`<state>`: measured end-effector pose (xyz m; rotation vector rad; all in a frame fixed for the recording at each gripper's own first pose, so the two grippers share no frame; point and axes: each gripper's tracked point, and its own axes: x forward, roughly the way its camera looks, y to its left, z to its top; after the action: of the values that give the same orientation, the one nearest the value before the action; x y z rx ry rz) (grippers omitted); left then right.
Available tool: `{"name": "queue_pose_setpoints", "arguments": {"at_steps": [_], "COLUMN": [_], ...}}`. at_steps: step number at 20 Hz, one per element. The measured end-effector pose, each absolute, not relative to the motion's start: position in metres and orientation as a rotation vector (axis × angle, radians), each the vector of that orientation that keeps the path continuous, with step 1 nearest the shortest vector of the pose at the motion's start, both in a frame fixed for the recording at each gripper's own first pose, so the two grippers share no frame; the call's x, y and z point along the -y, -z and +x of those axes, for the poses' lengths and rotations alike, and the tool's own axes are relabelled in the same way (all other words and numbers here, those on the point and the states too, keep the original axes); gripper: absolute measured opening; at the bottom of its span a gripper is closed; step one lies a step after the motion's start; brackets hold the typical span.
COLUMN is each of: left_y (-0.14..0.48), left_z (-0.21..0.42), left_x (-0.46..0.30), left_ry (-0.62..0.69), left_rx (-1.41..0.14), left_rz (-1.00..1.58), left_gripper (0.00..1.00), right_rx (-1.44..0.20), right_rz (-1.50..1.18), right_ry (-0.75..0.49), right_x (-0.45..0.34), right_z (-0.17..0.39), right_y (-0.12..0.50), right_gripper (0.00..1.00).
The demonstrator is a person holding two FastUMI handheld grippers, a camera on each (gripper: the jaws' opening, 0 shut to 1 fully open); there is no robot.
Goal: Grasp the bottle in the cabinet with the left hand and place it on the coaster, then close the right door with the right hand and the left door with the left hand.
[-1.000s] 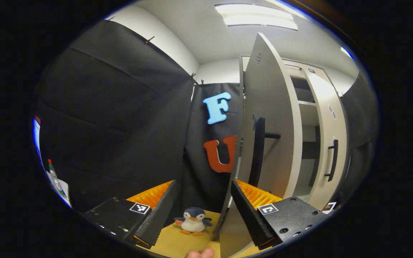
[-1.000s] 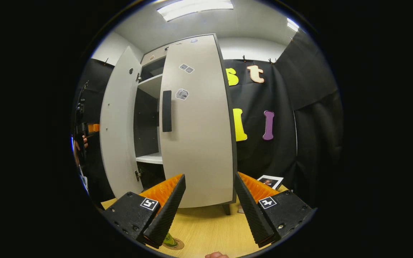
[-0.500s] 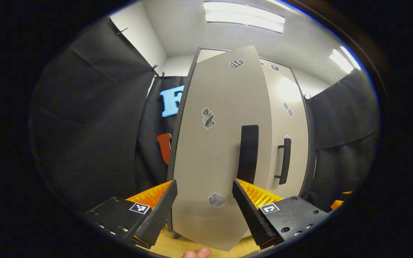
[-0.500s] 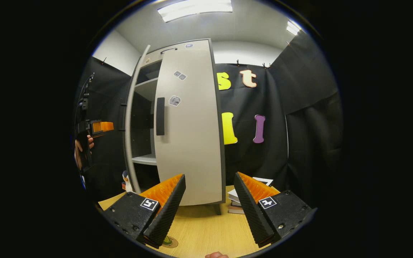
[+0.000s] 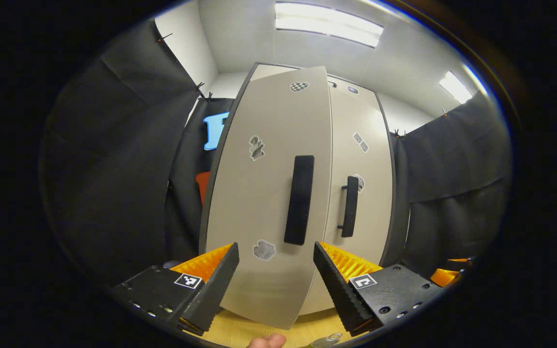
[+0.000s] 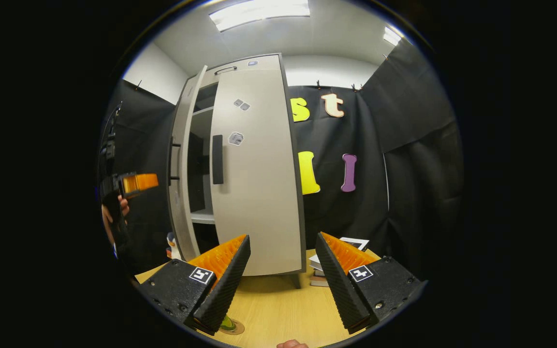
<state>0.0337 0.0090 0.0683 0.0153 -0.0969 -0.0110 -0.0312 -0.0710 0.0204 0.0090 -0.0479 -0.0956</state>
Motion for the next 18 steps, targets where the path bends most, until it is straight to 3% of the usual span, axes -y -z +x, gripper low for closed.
{"name": "queue_pose_setpoints", "arguments": {"at_steps": [1, 3, 4, 8, 9, 10, 14, 15, 16, 18], "left_y": [-0.062, -0.043, -0.034, -0.004, -0.001, 0.004, 0.025, 0.027, 0.027, 0.027], "left_z": [0.03, 0.023, 0.019, 0.006, 0.0, -0.005, -0.012, -0.013, -0.013, -0.015], "left_x": [-0.005, -0.001, 0.001, 0.012, 0.014, 0.014, 0.011, 0.009, 0.006, 0.001], "left_ry": [0.011, 0.0, -0.008, -0.036, -0.038, -0.04, -0.061, -0.066, -0.075, -0.089], "left_rx": [0.098, 0.088, 0.08, 0.085, 0.09, 0.089, 0.058, 0.052, 0.049, 0.048], "left_rz": [0.021, 0.035, 0.04, 0.046, 0.036, 0.027, 0.064, 0.069, 0.066, 0.055], "left_gripper": [0.95, 0.99, 0.95, 0.95, 0.99, 0.95, 0.95, 0.99, 0.95, 0.95], "right_rx": [0.043, 0.037, 0.036, 0.027, 0.023, 0.01, -0.001, -0.005, -0.009, -0.018], "right_rz": [0.007, 0.0, 0.0, 0.008, 0.008, 0.007, 0.006, 0.007, 0.005, 0.001], "right_ry": [0.083, 0.072, 0.064, 0.043, 0.039, 0.033, 0.013, 0.007, 0.001, -0.007], "right_x": [0.068, 0.064, 0.062, 0.054, 0.052, 0.05, 0.044, 0.043, 0.041, 0.038], "right_z": [-0.03, -0.028, -0.027, -0.028, -0.028, -0.026, -0.024, -0.023, -0.023, -0.022], "right_y": [-0.019, -0.019, -0.019, -0.015, -0.013, -0.01, -0.011, -0.01, -0.01, -0.008], "right_gripper": [0.84, 0.84, 0.84, 0.84, 0.84, 0.84, 0.84, 0.84, 0.84, 0.84]}}
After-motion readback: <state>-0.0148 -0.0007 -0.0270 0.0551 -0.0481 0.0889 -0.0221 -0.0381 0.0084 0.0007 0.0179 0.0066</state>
